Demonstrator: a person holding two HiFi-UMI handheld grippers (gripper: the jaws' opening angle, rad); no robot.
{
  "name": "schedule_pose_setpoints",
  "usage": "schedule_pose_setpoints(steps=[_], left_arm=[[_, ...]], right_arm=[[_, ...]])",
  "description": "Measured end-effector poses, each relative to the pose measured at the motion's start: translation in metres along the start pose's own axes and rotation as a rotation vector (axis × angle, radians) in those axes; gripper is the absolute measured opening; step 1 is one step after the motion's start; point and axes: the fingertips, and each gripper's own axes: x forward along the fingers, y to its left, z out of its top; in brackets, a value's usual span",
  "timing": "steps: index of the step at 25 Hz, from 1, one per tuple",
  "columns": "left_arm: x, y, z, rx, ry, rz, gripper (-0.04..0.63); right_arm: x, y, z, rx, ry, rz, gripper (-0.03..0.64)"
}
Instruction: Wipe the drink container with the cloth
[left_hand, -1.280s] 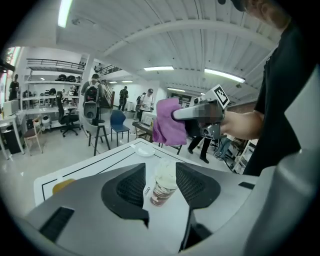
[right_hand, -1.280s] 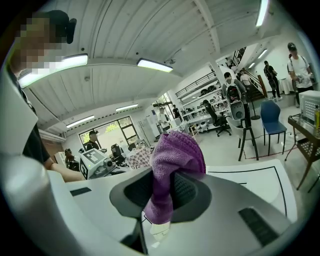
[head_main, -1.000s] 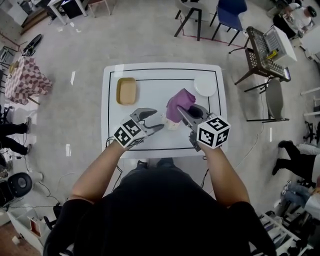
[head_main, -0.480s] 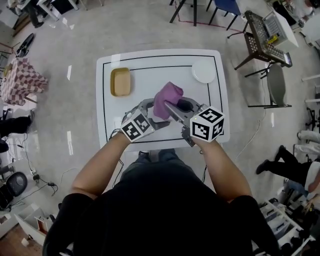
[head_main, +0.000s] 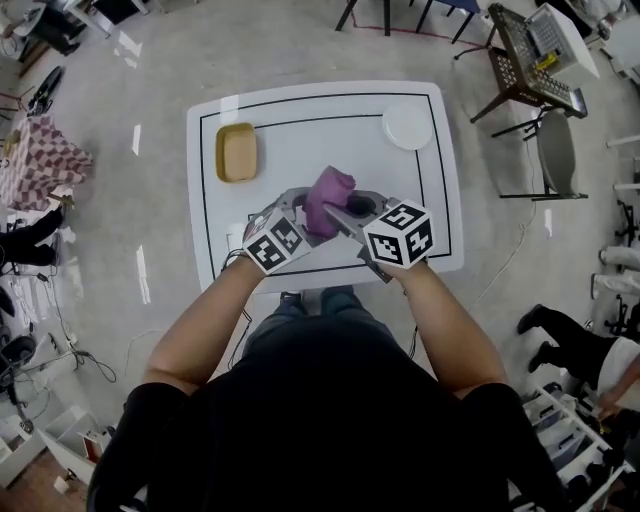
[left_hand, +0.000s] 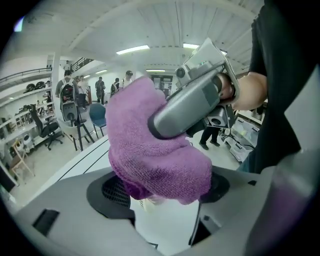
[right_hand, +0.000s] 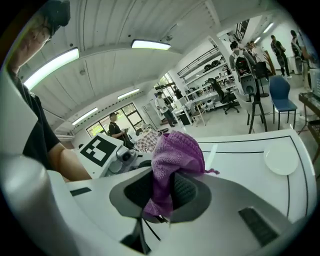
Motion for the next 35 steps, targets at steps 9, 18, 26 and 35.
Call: schedule_pose_setpoints(steps=[9,18,26,35], left_arm=[[0.001,-0.001,-0.002,0.002,0.020,-0.009,0.377],[0.003,-0.007,0.001,0.016,0.020,-0.019,0.377],[-0.013,-0.018,0.020,-0.004,-0.028,-0.035,0.379],[-0.003,-0.009,0.050,-0.007,0.036,0.006,0.313]], right_arm=[[-0.035,-0.046,-0.023,-0.034,0.031,-0.142,0.094],[-0.081,-0.078,-0.045,0.023,0.013,-0.281,0.092],[-0.125,-0.055,-0.071,0.076,-0.093,-0.383,0.092],[-0.098,0.005,-0.128,-0.096,-0.078,-0.438,0.092]])
